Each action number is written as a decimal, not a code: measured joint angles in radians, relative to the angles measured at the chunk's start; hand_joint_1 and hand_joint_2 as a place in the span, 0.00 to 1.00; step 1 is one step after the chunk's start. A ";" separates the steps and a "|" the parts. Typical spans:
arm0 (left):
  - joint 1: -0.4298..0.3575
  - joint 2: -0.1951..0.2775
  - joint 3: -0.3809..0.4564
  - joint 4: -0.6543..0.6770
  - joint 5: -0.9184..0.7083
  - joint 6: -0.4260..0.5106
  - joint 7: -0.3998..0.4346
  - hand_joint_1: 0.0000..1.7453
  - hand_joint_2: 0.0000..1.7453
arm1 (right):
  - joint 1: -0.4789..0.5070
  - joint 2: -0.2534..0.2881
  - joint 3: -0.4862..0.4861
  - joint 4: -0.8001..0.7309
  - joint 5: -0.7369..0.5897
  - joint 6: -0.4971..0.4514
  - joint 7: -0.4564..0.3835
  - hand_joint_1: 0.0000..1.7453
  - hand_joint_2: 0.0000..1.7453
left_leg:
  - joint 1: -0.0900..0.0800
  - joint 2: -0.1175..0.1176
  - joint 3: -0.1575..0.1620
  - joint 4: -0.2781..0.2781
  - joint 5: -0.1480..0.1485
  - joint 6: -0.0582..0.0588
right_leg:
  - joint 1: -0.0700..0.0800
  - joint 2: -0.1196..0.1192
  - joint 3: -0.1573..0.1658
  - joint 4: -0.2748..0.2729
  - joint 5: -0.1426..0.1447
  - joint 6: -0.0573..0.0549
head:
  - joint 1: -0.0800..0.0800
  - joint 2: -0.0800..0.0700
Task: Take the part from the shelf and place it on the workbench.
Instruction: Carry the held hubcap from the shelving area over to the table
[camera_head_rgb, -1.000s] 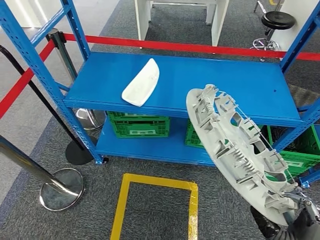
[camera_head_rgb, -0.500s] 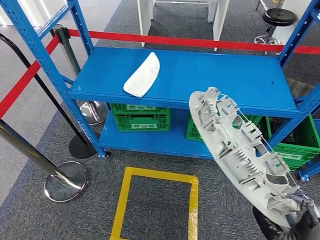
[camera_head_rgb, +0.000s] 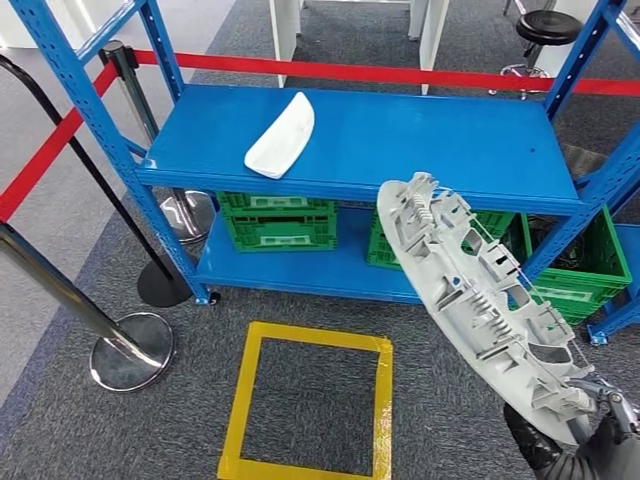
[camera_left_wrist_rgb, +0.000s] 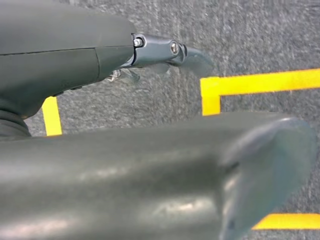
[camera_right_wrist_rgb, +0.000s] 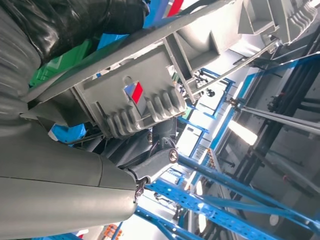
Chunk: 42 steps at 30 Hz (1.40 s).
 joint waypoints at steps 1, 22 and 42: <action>-0.001 0.000 0.001 0.000 0.000 -0.003 0.000 0.00 0.00 | 0.000 0.000 -0.002 0.000 0.000 0.002 0.000 1.00 1.00 | 0.002 0.001 -0.004 -0.006 0.009 0.006 | -0.001 0.001 -0.007 0.005 -0.009 0.005 | 0.001 0.000; -0.003 -0.003 0.008 0.000 -0.011 -0.004 0.000 0.00 0.00 | -0.019 0.003 -0.022 0.021 -0.006 0.029 0.013 1.00 1.00 | 0.010 0.002 -0.195 0.320 -0.109 -0.039 | -0.005 -0.002 0.040 -0.007 -0.038 -0.028 | 0.003 0.000; -0.005 0.002 0.029 0.000 -0.033 -0.006 0.000 0.00 0.00 | -0.042 0.008 -0.030 0.048 -0.008 0.048 0.023 1.00 1.00 | 0.005 0.007 -0.131 0.033 0.082 0.006 | -0.004 0.004 0.094 0.044 -0.089 0.026 | 0.021 0.000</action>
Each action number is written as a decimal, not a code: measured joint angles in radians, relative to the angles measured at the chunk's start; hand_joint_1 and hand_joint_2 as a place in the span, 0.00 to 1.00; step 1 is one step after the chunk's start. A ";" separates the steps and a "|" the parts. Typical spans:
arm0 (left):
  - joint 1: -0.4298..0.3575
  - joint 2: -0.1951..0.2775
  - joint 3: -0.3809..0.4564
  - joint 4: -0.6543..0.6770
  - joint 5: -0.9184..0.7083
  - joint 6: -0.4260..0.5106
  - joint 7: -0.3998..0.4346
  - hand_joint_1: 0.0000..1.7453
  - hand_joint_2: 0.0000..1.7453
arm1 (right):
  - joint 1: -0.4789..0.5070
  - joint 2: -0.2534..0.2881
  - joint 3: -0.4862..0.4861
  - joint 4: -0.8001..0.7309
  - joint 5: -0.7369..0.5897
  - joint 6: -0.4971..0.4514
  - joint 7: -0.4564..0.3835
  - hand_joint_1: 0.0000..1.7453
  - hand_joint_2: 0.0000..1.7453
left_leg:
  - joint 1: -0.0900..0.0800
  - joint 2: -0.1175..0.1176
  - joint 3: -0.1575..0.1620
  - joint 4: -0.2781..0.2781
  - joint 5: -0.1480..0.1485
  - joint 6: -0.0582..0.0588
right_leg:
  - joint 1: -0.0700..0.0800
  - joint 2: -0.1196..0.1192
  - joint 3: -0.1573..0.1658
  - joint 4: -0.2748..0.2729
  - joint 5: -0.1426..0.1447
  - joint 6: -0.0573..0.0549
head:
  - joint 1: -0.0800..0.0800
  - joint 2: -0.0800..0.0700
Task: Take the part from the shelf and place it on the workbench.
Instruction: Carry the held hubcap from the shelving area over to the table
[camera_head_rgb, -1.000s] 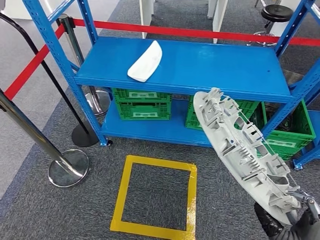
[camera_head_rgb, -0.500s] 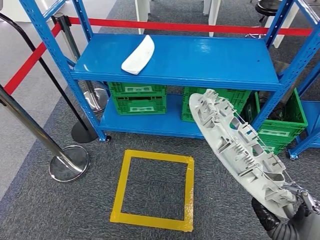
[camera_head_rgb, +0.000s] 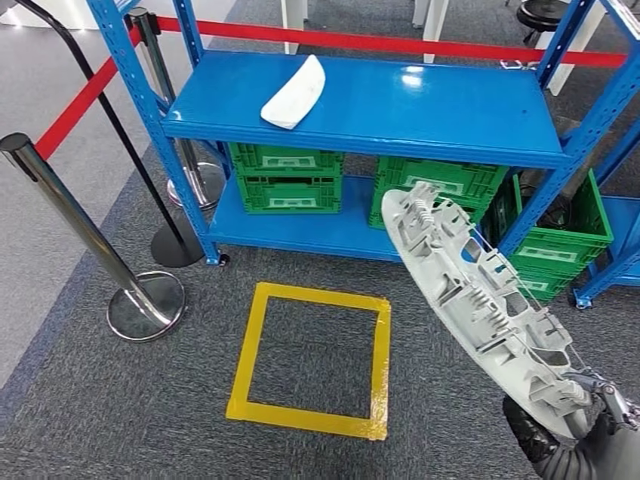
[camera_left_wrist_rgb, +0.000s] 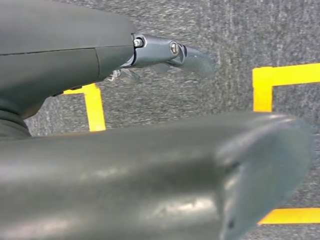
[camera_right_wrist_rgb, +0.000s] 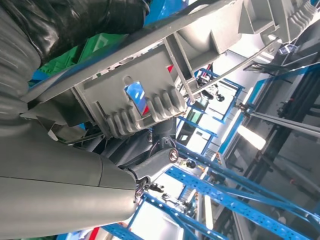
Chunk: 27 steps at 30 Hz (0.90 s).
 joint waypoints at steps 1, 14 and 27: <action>0.000 0.000 0.002 0.000 -0.002 0.000 0.000 0.00 0.00 | -0.002 0.000 0.000 0.001 0.000 0.001 0.000 1.00 1.00 | -0.001 0.000 -0.007 0.007 0.006 -0.005 | 0.001 0.001 0.025 -0.045 -0.005 -0.004 | -0.001 0.000; 0.006 -0.001 0.018 0.000 -0.020 0.000 0.000 0.00 0.00 | -0.008 0.000 -0.002 0.023 -0.003 0.013 0.015 1.00 1.00 | 0.006 -0.008 0.060 0.137 -0.106 -0.032 | 0.004 -0.005 -0.082 -0.045 0.073 -0.054 | -0.017 0.000; 0.005 0.000 0.023 0.000 -0.020 0.000 0.000 0.00 0.00 | -0.016 0.000 0.002 0.026 -0.006 0.016 0.016 1.00 1.00 | 0.001 0.001 0.040 -0.028 -0.009 0.013 | 0.001 0.000 -0.157 0.217 -0.056 -0.002 | -0.001 0.000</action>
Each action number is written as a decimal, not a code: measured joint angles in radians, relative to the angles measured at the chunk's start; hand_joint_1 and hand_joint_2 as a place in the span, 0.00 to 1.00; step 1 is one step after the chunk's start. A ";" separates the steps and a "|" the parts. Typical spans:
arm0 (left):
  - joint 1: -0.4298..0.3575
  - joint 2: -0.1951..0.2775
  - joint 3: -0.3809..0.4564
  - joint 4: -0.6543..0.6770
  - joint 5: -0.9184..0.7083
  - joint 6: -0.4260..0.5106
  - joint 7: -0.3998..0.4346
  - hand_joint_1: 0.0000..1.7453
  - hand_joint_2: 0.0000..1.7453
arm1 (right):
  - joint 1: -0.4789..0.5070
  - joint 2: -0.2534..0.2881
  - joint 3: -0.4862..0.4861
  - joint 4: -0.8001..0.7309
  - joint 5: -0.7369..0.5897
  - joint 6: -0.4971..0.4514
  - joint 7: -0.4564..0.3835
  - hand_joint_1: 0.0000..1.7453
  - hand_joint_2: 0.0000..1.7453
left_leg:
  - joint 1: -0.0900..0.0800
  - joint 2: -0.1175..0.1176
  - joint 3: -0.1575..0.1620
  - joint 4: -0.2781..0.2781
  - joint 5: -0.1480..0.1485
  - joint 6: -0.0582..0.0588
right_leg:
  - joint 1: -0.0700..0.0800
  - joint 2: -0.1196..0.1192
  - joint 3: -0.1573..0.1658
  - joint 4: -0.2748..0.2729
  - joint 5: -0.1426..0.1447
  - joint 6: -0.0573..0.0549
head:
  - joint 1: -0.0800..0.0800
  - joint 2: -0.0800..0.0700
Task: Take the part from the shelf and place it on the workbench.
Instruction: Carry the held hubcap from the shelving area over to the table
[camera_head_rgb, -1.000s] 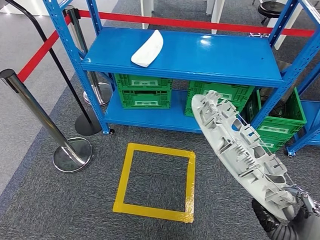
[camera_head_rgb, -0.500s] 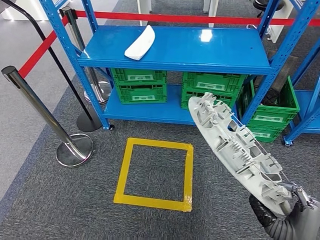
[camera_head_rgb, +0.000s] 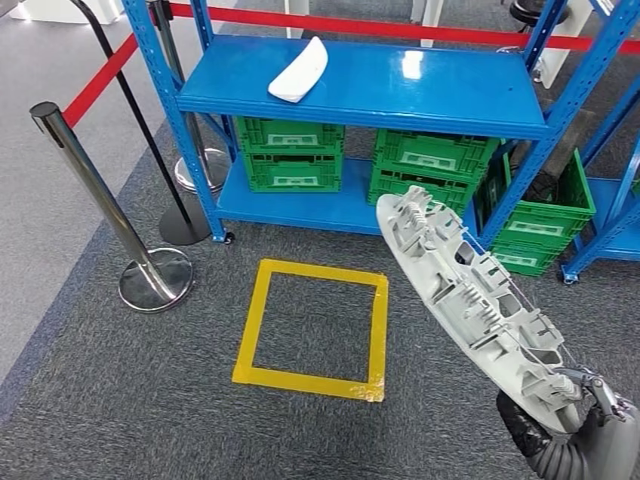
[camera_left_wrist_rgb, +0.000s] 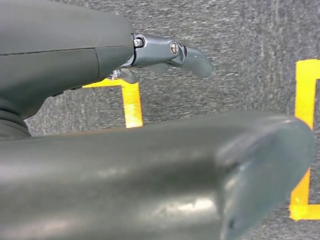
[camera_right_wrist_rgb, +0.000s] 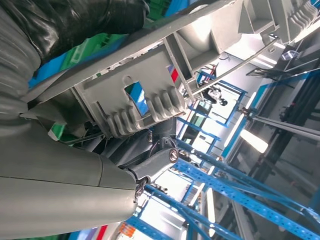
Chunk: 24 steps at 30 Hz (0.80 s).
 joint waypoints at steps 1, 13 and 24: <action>0.000 -0.001 0.000 0.000 0.000 0.000 0.000 0.00 0.00 | 0.000 0.000 0.000 0.000 -0.001 0.000 0.000 1.00 1.00 | 0.000 0.000 -0.016 0.009 0.006 -0.002 | 0.000 0.000 0.035 -0.034 0.031 0.000 | 0.000 0.000; 0.010 -0.002 0.007 0.000 -0.001 0.001 0.000 0.00 0.00 | 0.000 0.000 0.000 0.001 -0.005 0.005 0.001 1.00 1.00 | 0.004 -0.006 -0.118 0.267 -0.155 -0.061 | 0.002 -0.006 0.112 -0.271 0.102 -0.059 | -0.014 0.000; 0.005 -0.007 0.012 0.000 -0.026 0.001 0.000 0.00 0.00 | 0.028 0.002 -0.010 0.000 -0.018 0.045 -0.005 1.00 1.00 | -0.011 -0.008 0.111 -0.024 -0.068 -0.003 | 0.005 -0.004 0.017 -0.250 0.175 -0.023 | -0.019 0.000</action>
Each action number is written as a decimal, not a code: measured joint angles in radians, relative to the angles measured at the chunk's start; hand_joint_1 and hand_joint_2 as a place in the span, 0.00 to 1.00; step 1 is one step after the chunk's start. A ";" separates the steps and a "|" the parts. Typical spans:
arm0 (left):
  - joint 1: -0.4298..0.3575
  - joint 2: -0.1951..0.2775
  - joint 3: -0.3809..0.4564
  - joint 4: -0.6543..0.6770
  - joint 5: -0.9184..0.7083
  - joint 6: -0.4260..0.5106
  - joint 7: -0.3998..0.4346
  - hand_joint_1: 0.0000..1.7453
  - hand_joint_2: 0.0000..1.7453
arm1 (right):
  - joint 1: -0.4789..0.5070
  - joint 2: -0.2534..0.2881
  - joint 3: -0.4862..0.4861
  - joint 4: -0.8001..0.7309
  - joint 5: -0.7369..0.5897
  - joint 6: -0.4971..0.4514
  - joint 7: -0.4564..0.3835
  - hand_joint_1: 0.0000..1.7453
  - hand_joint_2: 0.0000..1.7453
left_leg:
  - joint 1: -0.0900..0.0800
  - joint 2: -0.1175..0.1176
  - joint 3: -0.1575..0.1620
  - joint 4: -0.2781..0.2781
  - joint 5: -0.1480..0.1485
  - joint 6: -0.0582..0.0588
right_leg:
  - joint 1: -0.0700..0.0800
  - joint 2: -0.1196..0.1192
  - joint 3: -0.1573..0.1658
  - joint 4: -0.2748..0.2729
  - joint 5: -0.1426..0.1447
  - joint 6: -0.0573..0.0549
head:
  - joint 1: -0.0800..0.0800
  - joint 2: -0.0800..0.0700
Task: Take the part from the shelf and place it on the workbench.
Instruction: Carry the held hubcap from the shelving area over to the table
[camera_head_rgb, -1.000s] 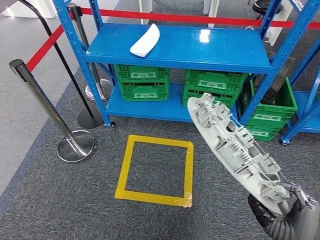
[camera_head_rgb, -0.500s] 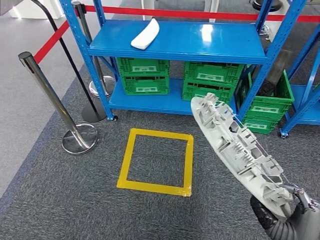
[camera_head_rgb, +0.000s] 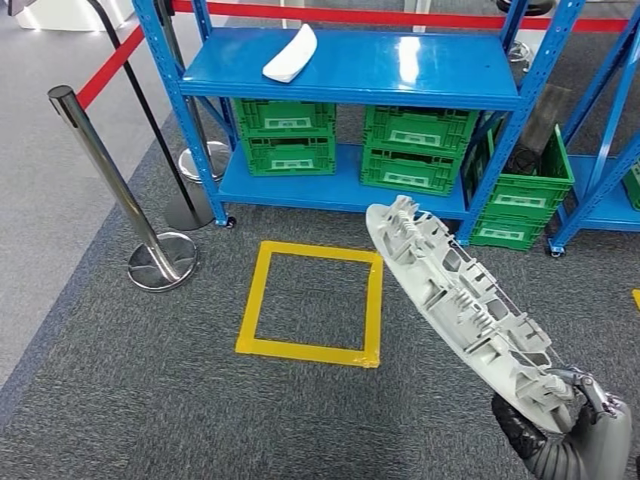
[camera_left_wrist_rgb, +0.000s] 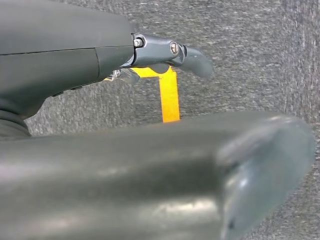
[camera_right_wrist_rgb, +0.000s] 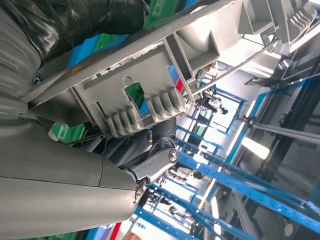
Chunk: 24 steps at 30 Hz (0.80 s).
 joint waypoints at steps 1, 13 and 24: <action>-0.001 -0.001 0.002 0.000 -0.003 -0.001 0.000 0.00 0.00 | 0.002 0.000 -0.001 0.000 0.000 0.006 0.000 1.00 1.00 | 0.003 0.002 -0.012 -0.005 0.014 0.005 | 0.000 0.002 -0.011 0.024 -0.034 0.004 | 0.002 0.000; -0.003 -0.007 0.023 -0.002 -0.027 -0.018 0.000 0.00 0.00 | 0.000 0.005 -0.018 0.000 0.005 0.038 0.002 1.00 1.00 | 0.009 0.011 -0.195 0.071 0.128 -0.028 | -0.008 0.007 0.203 -0.039 -0.154 0.011 | 0.016 0.000; 0.000 -0.010 0.036 -0.003 -0.031 -0.020 0.000 0.00 0.00 | 0.004 0.009 -0.025 0.000 0.007 0.049 0.002 1.00 1.00 | 0.016 0.011 -0.130 0.227 -0.002 -0.046 | -0.004 -0.019 0.099 -0.022 -0.071 -0.025 | -0.001 0.000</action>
